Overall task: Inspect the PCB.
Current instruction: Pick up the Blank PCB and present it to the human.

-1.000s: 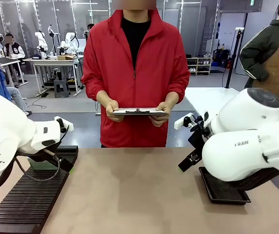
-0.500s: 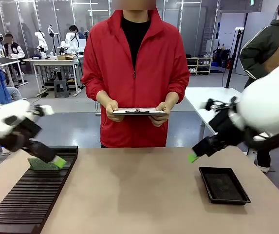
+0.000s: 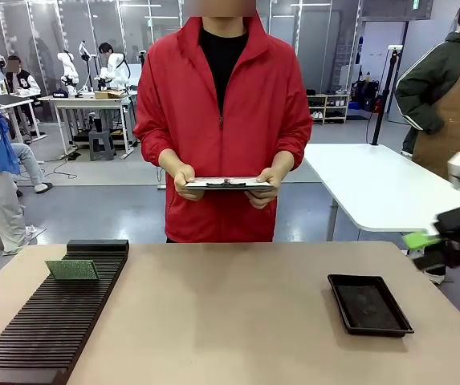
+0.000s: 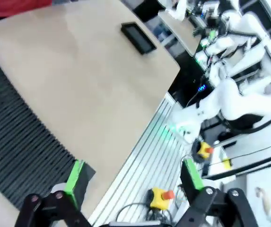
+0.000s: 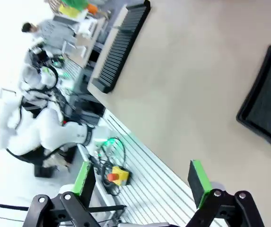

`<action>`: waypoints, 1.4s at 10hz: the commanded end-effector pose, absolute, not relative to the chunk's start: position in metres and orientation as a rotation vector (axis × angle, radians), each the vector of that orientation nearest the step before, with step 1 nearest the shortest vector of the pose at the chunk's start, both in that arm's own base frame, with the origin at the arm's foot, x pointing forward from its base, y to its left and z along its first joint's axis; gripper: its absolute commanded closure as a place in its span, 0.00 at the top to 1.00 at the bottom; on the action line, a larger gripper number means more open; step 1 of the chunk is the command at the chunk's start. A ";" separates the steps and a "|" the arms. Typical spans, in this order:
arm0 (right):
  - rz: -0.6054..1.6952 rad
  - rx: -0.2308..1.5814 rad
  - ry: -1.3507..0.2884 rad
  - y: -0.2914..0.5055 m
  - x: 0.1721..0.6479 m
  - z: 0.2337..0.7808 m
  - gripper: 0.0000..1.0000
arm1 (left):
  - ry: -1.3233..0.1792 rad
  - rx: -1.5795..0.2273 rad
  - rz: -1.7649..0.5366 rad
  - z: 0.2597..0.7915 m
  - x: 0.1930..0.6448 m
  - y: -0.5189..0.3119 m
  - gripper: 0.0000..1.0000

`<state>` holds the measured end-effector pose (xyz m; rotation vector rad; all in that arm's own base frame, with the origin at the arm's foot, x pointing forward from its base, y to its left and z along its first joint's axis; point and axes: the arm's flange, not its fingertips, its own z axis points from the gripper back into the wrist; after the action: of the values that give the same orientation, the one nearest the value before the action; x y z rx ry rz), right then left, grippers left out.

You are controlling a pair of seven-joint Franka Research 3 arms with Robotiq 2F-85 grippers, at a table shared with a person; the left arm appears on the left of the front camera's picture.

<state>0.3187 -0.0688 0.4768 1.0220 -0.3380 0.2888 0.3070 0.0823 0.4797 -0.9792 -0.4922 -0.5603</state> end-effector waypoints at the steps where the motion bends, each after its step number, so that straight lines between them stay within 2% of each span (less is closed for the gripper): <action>1: 0.173 1.143 -0.394 -0.115 0.297 0.449 1.00 | -0.525 -1.097 -0.393 0.451 0.288 0.124 1.00; 4: 0.032 1.297 -0.488 -0.180 0.241 0.408 1.00 | -0.628 -1.154 -0.217 0.416 0.235 0.201 1.00; 7: -0.017 1.290 -0.498 -0.196 0.215 0.391 1.00 | -0.693 -1.090 -0.113 0.407 0.192 0.245 1.00; 14: -0.052 1.283 -0.478 -0.223 0.219 0.391 1.00 | -0.708 -1.065 -0.042 0.403 0.179 0.260 1.00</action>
<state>0.2194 -0.2221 0.3902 1.2712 -0.4650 -0.0574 0.1802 0.2591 0.4024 -1.0540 -0.6929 -0.0357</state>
